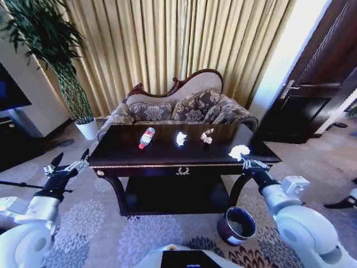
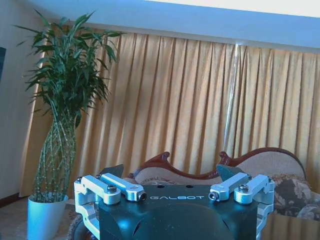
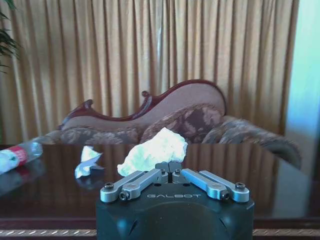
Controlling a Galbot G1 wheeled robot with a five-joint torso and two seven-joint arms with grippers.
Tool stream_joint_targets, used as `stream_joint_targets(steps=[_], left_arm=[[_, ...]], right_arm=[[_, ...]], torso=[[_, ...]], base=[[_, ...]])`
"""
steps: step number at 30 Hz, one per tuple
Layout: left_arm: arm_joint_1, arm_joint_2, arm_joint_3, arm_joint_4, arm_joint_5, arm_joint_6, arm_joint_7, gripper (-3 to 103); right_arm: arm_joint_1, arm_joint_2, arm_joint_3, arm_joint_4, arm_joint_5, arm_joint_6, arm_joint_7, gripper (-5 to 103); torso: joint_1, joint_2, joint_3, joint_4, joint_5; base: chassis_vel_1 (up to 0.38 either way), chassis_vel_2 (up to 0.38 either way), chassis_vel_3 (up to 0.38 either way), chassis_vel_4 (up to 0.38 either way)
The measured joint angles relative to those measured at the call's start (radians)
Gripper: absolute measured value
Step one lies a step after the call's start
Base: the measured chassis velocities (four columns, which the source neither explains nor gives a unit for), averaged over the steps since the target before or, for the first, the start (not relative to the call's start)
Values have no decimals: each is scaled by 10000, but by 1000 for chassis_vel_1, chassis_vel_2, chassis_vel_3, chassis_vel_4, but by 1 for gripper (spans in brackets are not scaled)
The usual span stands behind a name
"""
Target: Move to the front of the table and place the trash on the table into the trash bin.
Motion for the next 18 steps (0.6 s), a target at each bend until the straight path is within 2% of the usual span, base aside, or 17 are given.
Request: stream_joint_targets(steps=[7,10,11,15,16,18], left_arm=[[106,-79,-110,12,29,-51,0,100],[79,-86,-153,-28,-10,-52,1,100],[79,-86,-153,-28,-10,-52,1,100],[64,-67,-154,-46,-93,-42,3,100],[64,-67,-154,-46,-93,-42,3,100],[15,-26,-162,2,-147,-26,8,100]], right_arm=[[-184,498,-62,-627,-170,-296,-134,0],[-291,731,-224,-2033,-356,-456,-190,0],[-291,731,-224,-2033,-356,-456,-190,0],[208,859,-699,-4533,-1188,-404,-148,0],[208,859,-699,-4533,-1188,-404,-148,0],[564,789,-903,-6029,-1725,-447,-140,0]], torso=[[8,-6,4,2,2],[6,-4,3,-1,1],[6,-4,3,-1,1],[4,-4,2,2,4],[4,-4,2,2,4],[5,-5,3,2,3]], base=[[0,0,0,0],[0,0,0,0],[0,0,0,0],[0,0,0,0],[0,0,0,0],[0,0,0,0]])
